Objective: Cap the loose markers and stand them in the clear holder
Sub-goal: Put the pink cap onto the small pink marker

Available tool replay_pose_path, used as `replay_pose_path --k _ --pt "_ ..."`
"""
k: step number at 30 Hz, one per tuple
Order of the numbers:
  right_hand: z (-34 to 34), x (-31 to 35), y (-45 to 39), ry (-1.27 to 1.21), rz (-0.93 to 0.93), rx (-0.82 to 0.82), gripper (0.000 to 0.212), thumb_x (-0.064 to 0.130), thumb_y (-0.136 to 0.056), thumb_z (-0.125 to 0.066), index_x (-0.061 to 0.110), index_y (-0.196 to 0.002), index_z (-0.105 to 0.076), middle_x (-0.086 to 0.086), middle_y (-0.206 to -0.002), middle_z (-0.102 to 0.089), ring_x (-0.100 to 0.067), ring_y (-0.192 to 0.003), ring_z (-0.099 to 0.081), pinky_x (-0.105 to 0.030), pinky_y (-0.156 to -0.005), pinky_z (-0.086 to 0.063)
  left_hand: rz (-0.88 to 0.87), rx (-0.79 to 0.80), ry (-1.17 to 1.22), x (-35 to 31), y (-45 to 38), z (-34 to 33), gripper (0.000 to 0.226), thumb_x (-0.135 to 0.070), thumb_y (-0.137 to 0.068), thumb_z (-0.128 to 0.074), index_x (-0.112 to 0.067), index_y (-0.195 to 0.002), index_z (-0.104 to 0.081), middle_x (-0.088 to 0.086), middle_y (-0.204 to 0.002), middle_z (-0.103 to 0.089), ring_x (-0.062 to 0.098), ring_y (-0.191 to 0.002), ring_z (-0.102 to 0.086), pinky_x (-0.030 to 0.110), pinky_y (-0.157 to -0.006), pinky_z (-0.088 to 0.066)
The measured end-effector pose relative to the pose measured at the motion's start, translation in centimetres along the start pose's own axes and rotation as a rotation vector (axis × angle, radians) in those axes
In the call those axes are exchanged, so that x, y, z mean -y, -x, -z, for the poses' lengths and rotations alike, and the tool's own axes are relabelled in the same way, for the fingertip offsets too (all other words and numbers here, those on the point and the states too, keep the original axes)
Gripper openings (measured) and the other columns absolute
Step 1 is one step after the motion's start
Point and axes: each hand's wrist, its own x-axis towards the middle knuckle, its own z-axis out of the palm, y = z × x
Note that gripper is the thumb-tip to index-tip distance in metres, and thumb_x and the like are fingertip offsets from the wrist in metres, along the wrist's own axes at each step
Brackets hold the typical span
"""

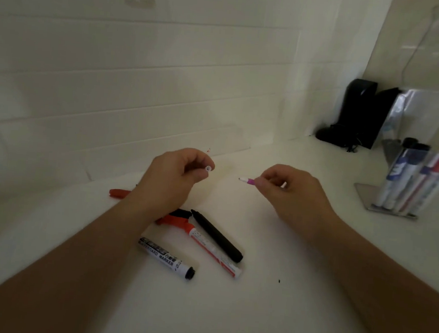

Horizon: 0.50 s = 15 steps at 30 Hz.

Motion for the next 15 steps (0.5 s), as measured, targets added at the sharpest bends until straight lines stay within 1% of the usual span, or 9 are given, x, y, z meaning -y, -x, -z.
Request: replay_pose_path --k 2,3,5,7,9,12,15 --pt "-0.2 0.4 0.1 0.021 0.072 -0.048 0.017 0.046 -0.087 -0.073 0.032 -0.077 -0.069 0.011 -0.076 -0.065 0.001 -0.064 -0.055 -0.009 -0.053 -0.039 -0.019 0.005 -0.026 0.0 0.2 0.1 0.017 -0.019 -0.093 -0.069 -0.036 -0.093 -0.073 -0.021 -0.090 -0.072 -0.013 -0.081 -0.062 0.008 -0.069 -0.042" --pt "-0.4 0.6 0.2 0.051 0.122 -0.065 0.017 0.045 -0.086 -0.074 0.032 -0.078 -0.069 0.012 -0.078 -0.065 0.002 -0.069 -0.056 -0.008 -0.057 -0.038 -0.033 0.009 -0.040 0.0 0.3 0.1 0.018 -0.019 -0.092 -0.070 -0.037 -0.093 -0.072 -0.021 -0.091 -0.071 -0.012 -0.084 -0.063 0.008 -0.072 -0.042" --pt "-0.8 0.8 0.3 0.110 0.213 -0.100 0.016 0.045 -0.085 -0.076 0.031 -0.080 -0.069 0.011 -0.079 -0.064 -0.002 -0.076 -0.057 -0.010 -0.063 -0.036 -0.060 0.008 -0.058 -0.1 0.5 0.2 0.020 -0.017 -0.091 -0.071 -0.037 -0.091 -0.072 -0.020 -0.090 -0.070 -0.008 -0.085 -0.063 0.004 -0.074 -0.041" --pt "-1.1 1.1 0.3 0.135 0.268 -0.127 0.015 0.043 -0.084 -0.077 0.029 -0.083 -0.071 0.010 -0.079 -0.063 -0.007 -0.077 -0.056 -0.017 -0.066 -0.040 -0.085 0.003 -0.089 -0.2 0.6 0.1 0.021 -0.017 -0.091 -0.071 -0.038 -0.092 -0.072 -0.020 -0.091 -0.069 -0.005 -0.085 -0.062 0.005 -0.074 -0.040" --pt "-1.4 1.3 0.2 0.188 0.284 -0.124 0.013 0.039 -0.085 -0.077 0.028 -0.087 -0.071 0.010 -0.082 -0.062 -0.008 -0.077 -0.055 -0.020 -0.067 -0.041 -0.123 0.010 -0.162 -0.2 0.5 0.1 0.021 -0.018 -0.091 -0.071 -0.038 -0.095 -0.071 -0.019 -0.096 -0.068 -0.006 -0.089 -0.060 0.007 -0.076 -0.038" --pt "-1.5 1.4 0.1 0.262 0.278 -0.130 0.009 0.037 -0.086 -0.076 0.031 -0.090 -0.070 0.011 -0.085 -0.059 -0.006 -0.078 -0.053 -0.010 -0.066 -0.033 -0.172 0.016 -0.234 -0.5 0.4 0.0 0.020 -0.020 -0.093 -0.069 -0.038 -0.099 -0.071 -0.018 -0.098 -0.065 -0.008 -0.090 -0.056 0.006 -0.077 -0.036" --pt "-1.6 1.4 0.1 0.281 0.245 -0.127 0.010 0.037 -0.087 -0.075 0.030 -0.092 -0.070 0.012 -0.089 -0.059 -0.006 -0.079 -0.053 -0.007 -0.066 -0.031 -0.192 0.009 -0.221 -0.9 0.4 -0.1 0.019 -0.021 -0.093 -0.070 -0.037 -0.103 -0.071 -0.018 -0.098 -0.065 -0.007 -0.089 -0.056 0.008 -0.078 -0.038"
